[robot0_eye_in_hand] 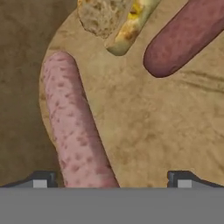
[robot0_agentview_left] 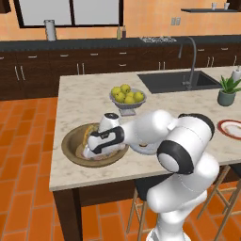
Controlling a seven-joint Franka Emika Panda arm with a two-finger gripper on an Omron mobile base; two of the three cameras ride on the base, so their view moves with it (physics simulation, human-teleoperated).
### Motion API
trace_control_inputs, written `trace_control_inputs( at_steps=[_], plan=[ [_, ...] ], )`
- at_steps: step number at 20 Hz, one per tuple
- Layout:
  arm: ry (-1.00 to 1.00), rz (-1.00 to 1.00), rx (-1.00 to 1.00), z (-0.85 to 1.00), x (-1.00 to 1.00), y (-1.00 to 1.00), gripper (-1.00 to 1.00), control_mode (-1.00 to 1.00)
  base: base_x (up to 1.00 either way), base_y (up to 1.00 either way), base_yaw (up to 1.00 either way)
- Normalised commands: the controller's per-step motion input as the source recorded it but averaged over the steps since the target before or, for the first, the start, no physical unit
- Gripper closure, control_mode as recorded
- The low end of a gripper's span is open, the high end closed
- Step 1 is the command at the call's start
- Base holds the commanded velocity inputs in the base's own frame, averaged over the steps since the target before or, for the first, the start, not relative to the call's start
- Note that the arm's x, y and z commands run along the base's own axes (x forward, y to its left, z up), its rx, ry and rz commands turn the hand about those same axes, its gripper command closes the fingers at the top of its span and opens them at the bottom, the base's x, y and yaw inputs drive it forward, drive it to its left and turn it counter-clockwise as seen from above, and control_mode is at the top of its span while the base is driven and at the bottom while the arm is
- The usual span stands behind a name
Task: Place one bun and one sausage from the bowl on each plate.
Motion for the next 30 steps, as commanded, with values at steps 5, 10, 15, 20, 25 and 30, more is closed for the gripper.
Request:
trace_control_inputs(
  at_steps=[5, 10, 15, 20, 25, 30],
  plan=[
    [0.0, 0.0, -0.03, -0.17, 0.06, 0.08, 1.0, -1.0, 0.0, 0.0, 0.0],
    [-0.02, 0.0, 0.0, 0.57, -0.12, -0.08, 1.0, -1.0, 0.0, 0.0, 0.0],
    [-0.02, -0.01, 0.05, 1.0, -0.27, -0.55, 1.0, -1.0, 0.0, 0.0, 0.0],
    [0.0, -0.13, 0.08, 0.97, -0.39, -0.98, 1.0, -1.0, 0.0, 0.0, 0.0],
    [0.0, -0.28, 0.02, 0.48, -0.07, -1.0, 1.0, -1.0, 0.0, 0.0, 0.0],
    [0.0, -0.35, 0.0, -0.06, 0.16, -1.0, 1.0, -1.0, 0.0, 0.0, 0.0]
  ],
)
